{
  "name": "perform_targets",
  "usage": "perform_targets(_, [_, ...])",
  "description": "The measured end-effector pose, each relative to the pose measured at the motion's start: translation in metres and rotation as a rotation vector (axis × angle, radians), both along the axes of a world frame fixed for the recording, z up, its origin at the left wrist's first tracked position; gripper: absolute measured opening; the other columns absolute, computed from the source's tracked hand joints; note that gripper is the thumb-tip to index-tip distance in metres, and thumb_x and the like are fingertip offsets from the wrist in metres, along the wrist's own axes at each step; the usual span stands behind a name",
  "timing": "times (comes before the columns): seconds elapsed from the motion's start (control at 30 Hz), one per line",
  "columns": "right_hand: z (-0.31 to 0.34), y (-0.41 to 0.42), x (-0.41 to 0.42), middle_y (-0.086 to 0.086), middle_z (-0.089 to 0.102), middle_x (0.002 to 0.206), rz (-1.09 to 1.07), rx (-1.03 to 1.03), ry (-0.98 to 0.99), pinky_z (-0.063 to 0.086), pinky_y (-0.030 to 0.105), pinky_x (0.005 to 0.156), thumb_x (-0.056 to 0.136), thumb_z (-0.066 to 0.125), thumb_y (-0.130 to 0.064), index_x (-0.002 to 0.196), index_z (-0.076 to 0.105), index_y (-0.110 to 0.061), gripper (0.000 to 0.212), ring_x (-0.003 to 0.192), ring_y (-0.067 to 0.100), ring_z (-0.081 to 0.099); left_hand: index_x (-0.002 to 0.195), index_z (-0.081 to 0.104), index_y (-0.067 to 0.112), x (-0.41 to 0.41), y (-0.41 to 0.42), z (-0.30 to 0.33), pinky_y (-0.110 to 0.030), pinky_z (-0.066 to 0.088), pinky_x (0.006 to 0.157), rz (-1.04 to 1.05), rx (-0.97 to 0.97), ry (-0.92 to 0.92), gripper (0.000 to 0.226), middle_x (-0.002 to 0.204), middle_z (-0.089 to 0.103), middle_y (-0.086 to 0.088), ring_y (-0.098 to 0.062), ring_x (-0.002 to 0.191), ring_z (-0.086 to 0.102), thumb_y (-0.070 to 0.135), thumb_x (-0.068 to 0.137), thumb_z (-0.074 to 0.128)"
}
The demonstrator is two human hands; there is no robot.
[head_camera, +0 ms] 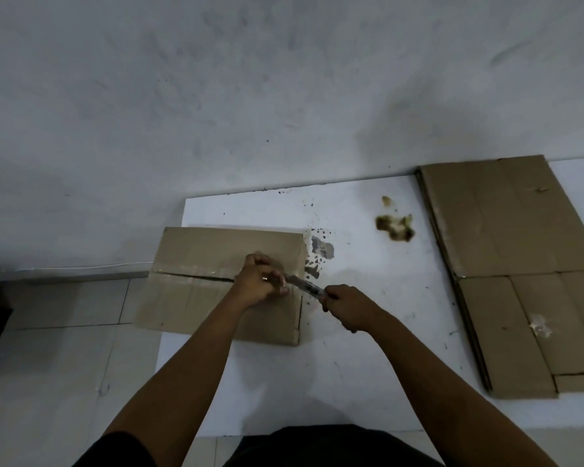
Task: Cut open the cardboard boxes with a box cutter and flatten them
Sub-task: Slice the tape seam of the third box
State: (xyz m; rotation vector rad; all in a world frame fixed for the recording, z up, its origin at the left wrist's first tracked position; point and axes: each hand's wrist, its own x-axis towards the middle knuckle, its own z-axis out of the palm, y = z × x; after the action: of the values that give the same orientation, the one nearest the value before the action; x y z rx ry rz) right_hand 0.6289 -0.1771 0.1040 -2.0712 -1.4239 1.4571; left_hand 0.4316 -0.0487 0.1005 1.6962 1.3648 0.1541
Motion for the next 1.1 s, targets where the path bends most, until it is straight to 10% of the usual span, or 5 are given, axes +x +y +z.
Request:
perform_targets(0.33, [0.004,0.0,-0.008,0.005,0.05,0.07,0.039,-0.116,0.072,0.041,0.024,0.042,0.1,0.045,-0.026,0.086,0.057,-0.015,0.023,0.045,0.019,0.045,0.077,0.069,0.025,-0.001,0.003,0.001,-0.012,0.03,0.096,-0.106,0.079,0.1,0.025,0.127,0.037,0.002,-0.01,0.118,0.043,0.017,0.068,0.091])
perform_targets(0.57, [-0.011,-0.031,0.005,0.007,0.047,0.067,-0.282,-0.122,0.321,0.035,0.024,0.044,0.101,0.046,-0.032,0.09,0.059,-0.007,0.03,0.041,0.016,0.038,0.11,0.056,0.029,-0.002,0.016,0.012,-0.03,0.047,0.078,-0.134,0.249,0.242,0.045,0.111,0.061,0.003,-0.02,0.103,0.062,0.049,0.075,0.076])
perform_targets(0.73, [-0.011,-0.029,0.006,0.008,0.048,0.069,-0.43,-0.05,0.37,0.035,0.026,0.046,0.101,0.045,-0.033,0.089,0.058,-0.007,0.031,0.045,0.02,0.041,0.146,0.037,0.044,0.014,0.03,0.024,-0.049,0.035,0.102,-0.467,0.443,0.656,0.087,0.148,0.04,0.003,-0.028,0.132,0.043,0.075,0.07,0.067])
perform_targets(0.9, [-0.016,-0.012,-0.01,0.008,0.053,0.074,-0.499,-0.02,0.348,0.04,0.025,0.045,0.103,0.04,-0.033,0.092,0.057,-0.011,0.03,0.047,0.02,0.048,0.152,0.029,0.042,0.025,0.046,0.026,-0.06,0.029,0.109,-0.582,0.353,0.611,0.095,0.162,0.019,0.007,-0.027,0.147,0.021,0.069,0.072,0.072])
perform_targets(1.1, [-0.026,-0.015,-0.024,0.007,0.052,0.07,-0.512,-0.008,0.389,0.038,0.024,0.042,0.103,0.04,-0.037,0.088,0.056,-0.011,0.035,0.043,0.019,0.046,0.148,0.043,0.032,0.021,0.055,0.012,-0.04,0.023,0.119,-0.515,0.299,0.423,0.098,0.162,0.025,-0.004,-0.03,0.147,0.022,0.062,0.064,0.082])
